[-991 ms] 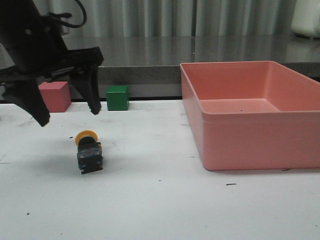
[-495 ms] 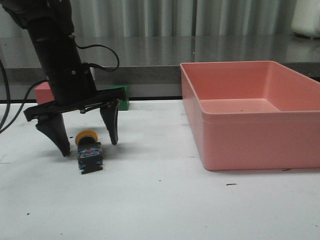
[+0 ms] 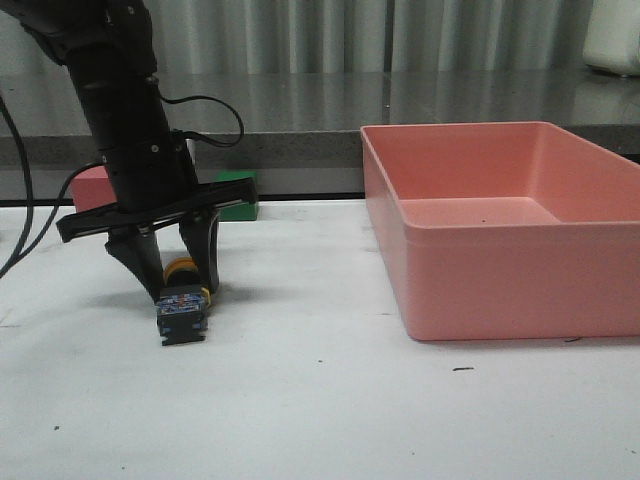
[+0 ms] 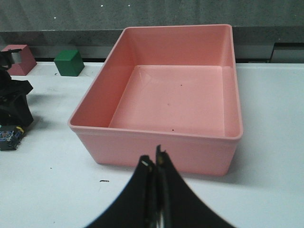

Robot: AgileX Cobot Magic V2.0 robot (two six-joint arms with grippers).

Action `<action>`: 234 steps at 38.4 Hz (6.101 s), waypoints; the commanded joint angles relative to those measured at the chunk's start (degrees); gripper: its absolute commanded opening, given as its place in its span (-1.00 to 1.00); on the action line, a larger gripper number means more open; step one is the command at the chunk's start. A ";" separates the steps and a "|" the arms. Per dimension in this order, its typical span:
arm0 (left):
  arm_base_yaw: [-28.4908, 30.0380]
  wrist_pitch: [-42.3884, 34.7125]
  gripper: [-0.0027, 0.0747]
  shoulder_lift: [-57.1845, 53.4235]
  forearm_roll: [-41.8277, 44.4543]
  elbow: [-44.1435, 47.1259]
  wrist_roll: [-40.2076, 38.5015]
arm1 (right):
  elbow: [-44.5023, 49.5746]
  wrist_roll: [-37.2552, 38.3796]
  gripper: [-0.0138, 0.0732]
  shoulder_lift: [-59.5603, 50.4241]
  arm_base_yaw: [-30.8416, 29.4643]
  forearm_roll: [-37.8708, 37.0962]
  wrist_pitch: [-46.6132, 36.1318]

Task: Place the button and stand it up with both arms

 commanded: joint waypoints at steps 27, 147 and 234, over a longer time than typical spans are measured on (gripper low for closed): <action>-3.20 -38.47 -0.55 -29.43 18.50 24.08 0.97 | -1.63 -0.56 -0.84 0.39 -0.30 -0.37 -4.57; 5.43 -94.89 0.28 -53.17 27.07 62.51 4.82 | -1.63 -0.56 -0.84 0.39 -0.30 -0.37 -4.57; 13.37 -50.48 -0.98 -126.41 10.44 78.00 13.48 | -1.63 -0.56 -0.84 0.39 -0.30 -0.37 -4.57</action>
